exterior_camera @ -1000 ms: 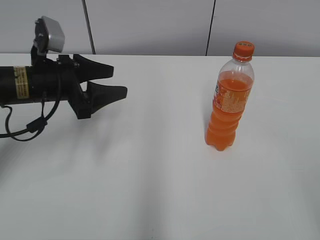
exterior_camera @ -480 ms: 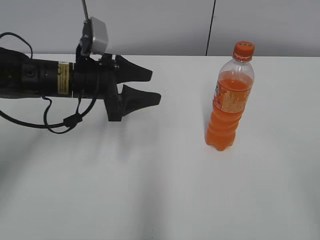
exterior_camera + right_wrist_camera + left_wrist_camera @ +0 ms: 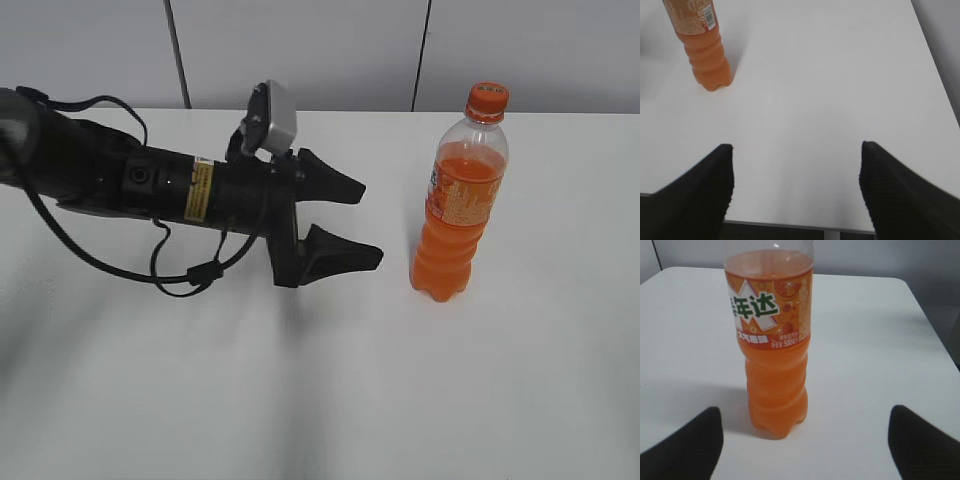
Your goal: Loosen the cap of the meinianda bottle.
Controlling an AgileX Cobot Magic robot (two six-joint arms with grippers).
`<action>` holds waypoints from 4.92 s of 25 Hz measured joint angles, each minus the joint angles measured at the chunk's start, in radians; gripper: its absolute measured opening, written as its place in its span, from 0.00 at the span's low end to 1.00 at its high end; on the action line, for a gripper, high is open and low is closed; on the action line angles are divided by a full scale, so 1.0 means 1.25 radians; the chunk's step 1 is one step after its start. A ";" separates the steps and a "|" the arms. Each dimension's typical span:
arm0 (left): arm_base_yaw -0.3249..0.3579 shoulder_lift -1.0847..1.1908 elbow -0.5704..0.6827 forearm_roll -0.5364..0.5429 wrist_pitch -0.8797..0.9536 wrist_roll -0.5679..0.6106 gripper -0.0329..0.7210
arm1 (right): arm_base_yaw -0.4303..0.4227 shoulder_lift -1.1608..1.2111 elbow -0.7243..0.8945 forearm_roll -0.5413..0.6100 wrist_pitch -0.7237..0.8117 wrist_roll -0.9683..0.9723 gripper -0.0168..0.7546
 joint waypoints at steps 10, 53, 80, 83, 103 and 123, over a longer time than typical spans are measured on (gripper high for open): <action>-0.051 0.093 -0.078 -0.025 0.012 -0.022 0.87 | 0.000 0.000 0.000 -0.004 0.000 0.000 0.78; -0.158 0.280 -0.340 -0.118 0.107 -0.061 0.71 | 0.000 0.000 0.000 -0.010 0.000 0.000 0.78; -0.159 0.280 -0.340 -0.118 0.108 -0.061 0.58 | 0.000 0.298 -0.226 -0.018 -0.009 0.082 0.63; -0.159 0.280 -0.340 -0.118 0.108 -0.061 0.58 | 0.000 0.419 -0.313 -0.015 -0.012 0.089 0.63; -0.159 0.280 -0.340 -0.119 0.106 -0.061 0.58 | 0.000 1.052 -0.835 0.000 0.156 0.077 0.63; -0.159 0.280 -0.340 -0.120 0.106 -0.061 0.58 | 0.200 1.319 -0.973 0.062 0.161 0.078 0.63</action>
